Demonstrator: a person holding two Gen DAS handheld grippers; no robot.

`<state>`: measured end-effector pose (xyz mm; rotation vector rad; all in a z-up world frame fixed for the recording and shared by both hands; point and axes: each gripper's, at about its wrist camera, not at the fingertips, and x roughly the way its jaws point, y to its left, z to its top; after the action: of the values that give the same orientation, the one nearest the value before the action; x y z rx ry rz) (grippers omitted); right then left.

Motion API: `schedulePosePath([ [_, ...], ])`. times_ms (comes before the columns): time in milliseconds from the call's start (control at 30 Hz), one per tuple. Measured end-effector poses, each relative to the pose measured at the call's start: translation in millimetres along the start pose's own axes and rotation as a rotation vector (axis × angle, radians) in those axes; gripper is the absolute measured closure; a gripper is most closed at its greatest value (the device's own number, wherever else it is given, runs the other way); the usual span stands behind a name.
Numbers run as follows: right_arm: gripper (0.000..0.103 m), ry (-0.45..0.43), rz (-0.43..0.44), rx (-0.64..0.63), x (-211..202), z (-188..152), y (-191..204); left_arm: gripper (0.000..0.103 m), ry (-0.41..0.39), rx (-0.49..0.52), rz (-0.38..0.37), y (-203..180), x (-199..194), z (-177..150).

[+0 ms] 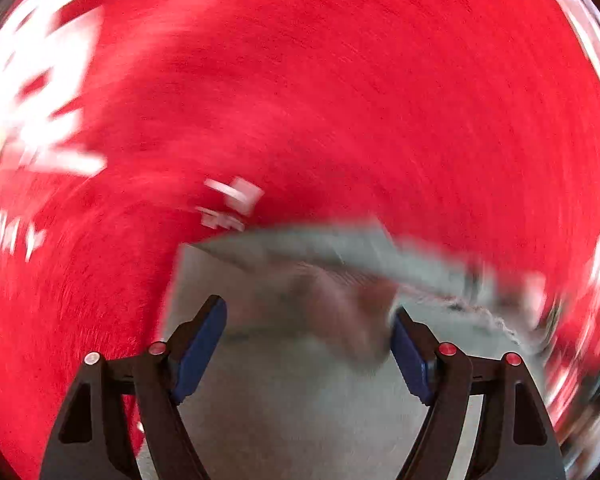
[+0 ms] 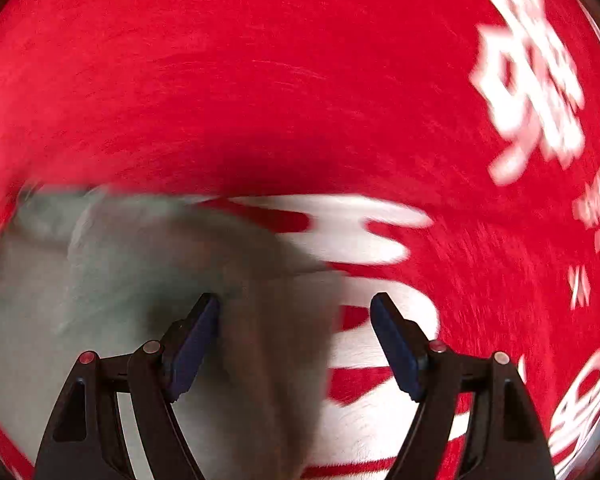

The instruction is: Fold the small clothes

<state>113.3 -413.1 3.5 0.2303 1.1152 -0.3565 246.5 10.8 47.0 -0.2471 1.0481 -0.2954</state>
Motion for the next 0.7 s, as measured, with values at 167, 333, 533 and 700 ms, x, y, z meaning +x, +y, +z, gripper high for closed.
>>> schedulePosePath([
  [167,0.022,0.001,0.008,0.125,-3,-9,-38,0.023,-0.077,-0.217,0.045,61,-26,13],
  [333,0.022,-0.086,0.081,0.017,-22,-13,-15,0.023,-0.022,0.026,0.141,38,-12,-10],
  [533,0.022,-0.162,0.261,-0.312,-48,-14,81,0.023,0.017,0.221,-0.14,-29,-2,-23],
  [700,0.022,0.001,0.347,-0.266,-8,1,97,0.023,0.059,0.318,-0.044,-55,40,-14],
])
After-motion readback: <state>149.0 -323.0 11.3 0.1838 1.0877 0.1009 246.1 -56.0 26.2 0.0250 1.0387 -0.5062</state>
